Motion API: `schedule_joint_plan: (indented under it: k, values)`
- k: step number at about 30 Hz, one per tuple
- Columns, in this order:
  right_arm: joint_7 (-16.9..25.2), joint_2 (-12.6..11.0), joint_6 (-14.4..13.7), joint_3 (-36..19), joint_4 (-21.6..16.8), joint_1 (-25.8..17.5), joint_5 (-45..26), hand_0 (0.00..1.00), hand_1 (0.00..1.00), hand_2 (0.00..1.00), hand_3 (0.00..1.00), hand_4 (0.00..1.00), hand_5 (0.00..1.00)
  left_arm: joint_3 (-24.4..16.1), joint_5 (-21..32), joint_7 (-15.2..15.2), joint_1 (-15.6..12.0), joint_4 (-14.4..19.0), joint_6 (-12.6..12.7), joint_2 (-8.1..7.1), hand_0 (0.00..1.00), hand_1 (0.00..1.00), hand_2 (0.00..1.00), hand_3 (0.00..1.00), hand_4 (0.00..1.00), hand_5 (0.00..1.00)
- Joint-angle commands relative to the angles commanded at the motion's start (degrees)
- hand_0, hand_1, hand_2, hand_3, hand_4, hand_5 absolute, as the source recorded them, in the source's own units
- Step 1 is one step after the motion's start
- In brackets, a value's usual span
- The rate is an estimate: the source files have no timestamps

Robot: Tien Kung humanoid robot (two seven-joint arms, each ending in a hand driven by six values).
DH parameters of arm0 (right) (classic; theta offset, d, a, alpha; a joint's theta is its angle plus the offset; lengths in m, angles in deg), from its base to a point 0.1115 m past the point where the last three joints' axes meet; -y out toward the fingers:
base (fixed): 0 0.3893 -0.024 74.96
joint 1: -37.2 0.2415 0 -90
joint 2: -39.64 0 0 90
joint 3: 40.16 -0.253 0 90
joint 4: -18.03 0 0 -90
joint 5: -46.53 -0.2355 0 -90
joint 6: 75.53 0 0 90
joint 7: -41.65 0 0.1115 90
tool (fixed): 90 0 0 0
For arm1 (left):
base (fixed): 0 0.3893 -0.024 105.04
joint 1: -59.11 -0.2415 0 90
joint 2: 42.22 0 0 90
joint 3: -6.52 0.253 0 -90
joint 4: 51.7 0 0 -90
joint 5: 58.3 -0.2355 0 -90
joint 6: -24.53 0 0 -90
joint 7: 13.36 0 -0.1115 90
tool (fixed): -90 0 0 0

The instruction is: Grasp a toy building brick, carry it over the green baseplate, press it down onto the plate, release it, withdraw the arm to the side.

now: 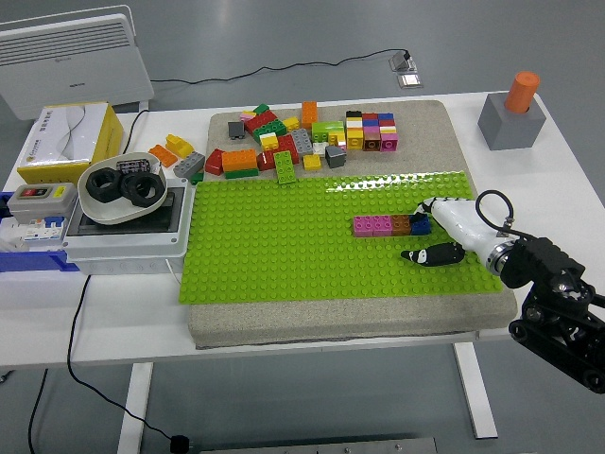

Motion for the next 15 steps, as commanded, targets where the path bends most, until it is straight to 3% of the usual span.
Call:
schedule_joint_plan:
  k: [9, 15]
  values:
    - [2.6, -2.1, -2.0, -7.7, -6.4, -2.1, -1.9, 0.813, 0.851, 0.850, 0.639, 0.860, 0.516, 1.0, 0.8, -0.3, 0.2, 0.2, 0.7, -0.09, 0.771, 0.714, 0.619, 0.469, 0.639, 0.307]
    - [3.8, -2.2, -3.1, -15.8, -11.1, -7.7, -5.9, 0.800, 0.835, 0.835, 0.635, 0.858, 0.511, 2.1, 1.3, -0.3, 0.9, 0.4, 1.0, -0.38, 0.771, 0.713, 0.619, 0.469, 0.639, 0.309]
